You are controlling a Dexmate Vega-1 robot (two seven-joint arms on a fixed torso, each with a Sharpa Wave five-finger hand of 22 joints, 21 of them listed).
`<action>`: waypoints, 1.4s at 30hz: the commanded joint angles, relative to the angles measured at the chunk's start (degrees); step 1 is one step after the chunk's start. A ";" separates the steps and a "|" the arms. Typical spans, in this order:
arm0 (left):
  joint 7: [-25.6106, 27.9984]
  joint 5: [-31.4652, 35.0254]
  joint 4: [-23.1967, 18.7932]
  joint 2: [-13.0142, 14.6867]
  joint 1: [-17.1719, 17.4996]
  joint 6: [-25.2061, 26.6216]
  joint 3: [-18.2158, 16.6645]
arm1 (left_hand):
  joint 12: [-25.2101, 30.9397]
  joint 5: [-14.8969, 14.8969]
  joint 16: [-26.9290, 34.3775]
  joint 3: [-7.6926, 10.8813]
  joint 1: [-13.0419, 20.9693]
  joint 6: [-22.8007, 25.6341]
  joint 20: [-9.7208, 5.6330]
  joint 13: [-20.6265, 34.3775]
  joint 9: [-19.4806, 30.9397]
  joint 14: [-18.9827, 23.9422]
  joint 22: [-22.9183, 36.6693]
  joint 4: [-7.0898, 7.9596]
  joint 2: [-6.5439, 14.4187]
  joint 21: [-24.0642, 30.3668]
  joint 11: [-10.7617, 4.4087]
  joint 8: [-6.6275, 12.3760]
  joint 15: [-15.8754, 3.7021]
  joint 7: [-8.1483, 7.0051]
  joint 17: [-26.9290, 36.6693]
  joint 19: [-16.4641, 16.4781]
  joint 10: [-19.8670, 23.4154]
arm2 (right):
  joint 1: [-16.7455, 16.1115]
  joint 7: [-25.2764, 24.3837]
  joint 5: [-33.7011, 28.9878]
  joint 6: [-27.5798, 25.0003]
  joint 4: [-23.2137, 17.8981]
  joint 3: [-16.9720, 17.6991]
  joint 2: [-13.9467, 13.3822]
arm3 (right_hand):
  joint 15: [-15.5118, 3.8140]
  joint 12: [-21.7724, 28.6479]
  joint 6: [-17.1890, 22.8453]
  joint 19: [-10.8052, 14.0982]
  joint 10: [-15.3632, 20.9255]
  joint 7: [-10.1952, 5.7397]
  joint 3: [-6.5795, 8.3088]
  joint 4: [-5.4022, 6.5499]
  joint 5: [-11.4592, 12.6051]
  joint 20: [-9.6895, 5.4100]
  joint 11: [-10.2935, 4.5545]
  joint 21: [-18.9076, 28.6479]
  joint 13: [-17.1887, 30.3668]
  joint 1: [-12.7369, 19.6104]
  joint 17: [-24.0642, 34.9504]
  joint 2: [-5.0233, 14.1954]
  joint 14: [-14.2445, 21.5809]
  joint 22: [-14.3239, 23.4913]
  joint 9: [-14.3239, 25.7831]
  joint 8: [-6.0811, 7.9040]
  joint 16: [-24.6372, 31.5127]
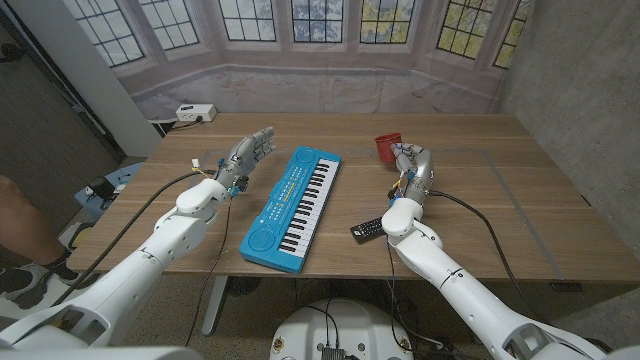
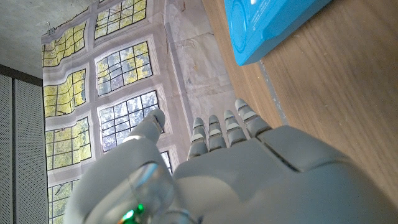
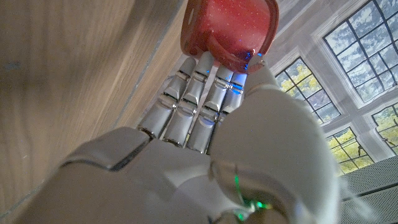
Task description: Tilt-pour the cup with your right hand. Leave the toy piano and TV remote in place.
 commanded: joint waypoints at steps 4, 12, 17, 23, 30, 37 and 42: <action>2.02 0.06 -2.59 0.40 2.07 0.47 -0.42 | -0.01 0.24 -0.11 0.22 0.59 0.31 0.17 0.18 0.25 0.58 0.07 0.11 -0.04 -0.04 0.14 -0.04 0.09 0.25 0.25 0.59 0.26 | 1.69 -0.97 2.21 2.74 4.30 0.55 1.38 | -5.95 -0.01 0.47 -0.18 0.51 -0.64 -0.17 0.06 0.13 -4.50 -0.36 0.00 0.22 0.25 0.21 0.24 0.58 0.28 0.27 0.13 -0.25; 2.24 0.10 -2.65 0.11 2.11 0.55 -0.22 | -0.01 0.23 -0.10 0.22 0.57 0.33 0.21 0.18 0.25 0.59 0.07 0.16 -0.02 -0.04 0.17 -0.04 0.09 0.27 0.27 0.61 0.27 | 2.58 -0.91 3.00 2.91 5.69 0.57 1.65 | -5.90 -0.02 0.49 -0.25 0.61 -0.63 -0.24 0.14 0.12 -4.48 -0.40 -0.02 0.24 0.17 0.24 0.27 0.70 0.27 0.28 0.12 -0.25; 2.48 0.00 -2.88 0.25 2.38 0.72 -0.36 | -0.03 0.24 -0.12 0.24 0.59 0.32 0.16 0.18 0.25 0.57 0.07 0.16 0.00 -0.05 0.06 -0.04 0.07 0.24 0.27 0.59 0.22 | 3.28 -0.69 3.38 2.99 6.81 0.28 1.90 | -5.88 -0.06 0.58 -0.24 0.53 -0.67 -0.29 0.15 0.11 -4.51 -0.27 -0.02 0.28 0.14 0.23 0.25 0.68 0.27 0.28 0.15 -0.30; 2.39 -0.06 -2.63 0.35 2.34 0.64 -0.51 | -0.02 0.23 -0.12 0.23 0.61 0.33 0.16 0.18 0.25 0.57 0.07 0.14 -0.03 -0.06 0.04 -0.04 0.05 0.28 0.26 0.58 0.27 | 3.88 -0.57 3.78 3.00 7.96 -0.05 2.15 | -5.89 -0.09 0.64 -0.31 0.50 -0.56 -0.31 0.15 0.11 -4.56 -0.28 -0.04 0.30 0.17 0.25 0.27 0.73 0.27 0.29 0.16 -0.31; 1.99 -0.40 -1.94 0.04 2.26 0.46 -0.47 | -0.02 0.23 -0.11 0.24 0.56 0.32 0.15 0.18 0.25 0.60 0.07 0.20 -0.03 -0.05 0.11 -0.05 0.06 0.28 0.27 0.62 0.26 | 4.03 -0.53 4.09 2.03 8.39 -0.40 2.06 | -5.97 -0.06 0.59 -0.36 0.64 -0.50 -0.32 0.10 0.12 -4.55 -0.18 -0.05 0.35 0.28 0.27 0.28 0.76 0.27 0.29 0.12 -0.34; 1.95 -0.60 -1.75 0.02 2.66 0.08 -0.68 | -0.03 0.23 -0.13 0.24 0.61 0.27 0.14 0.18 0.25 0.57 0.07 0.16 -0.04 -0.06 0.02 -0.07 0.04 0.23 0.26 0.60 0.27 | 4.08 -0.36 4.42 1.20 8.42 -0.65 1.86 | -5.93 -0.12 0.55 -0.40 0.57 -0.54 -0.37 0.12 0.10 -4.57 -0.26 -0.06 0.41 0.27 0.30 0.30 0.76 0.27 0.30 0.09 -0.38; 2.18 -0.76 -2.06 0.10 3.20 -0.19 -0.96 | -0.03 0.24 -0.12 0.25 0.62 0.30 0.17 0.18 0.25 0.60 0.07 0.16 -0.04 -0.06 0.11 -0.05 0.04 0.27 0.26 0.62 0.27 | 4.01 -0.24 4.56 0.58 8.05 -0.88 1.72 | -5.97 -0.12 0.58 -0.38 0.57 -0.55 -0.39 0.10 0.10 -4.54 -0.23 -0.04 0.46 0.31 0.30 0.30 0.72 0.27 0.30 0.08 -0.43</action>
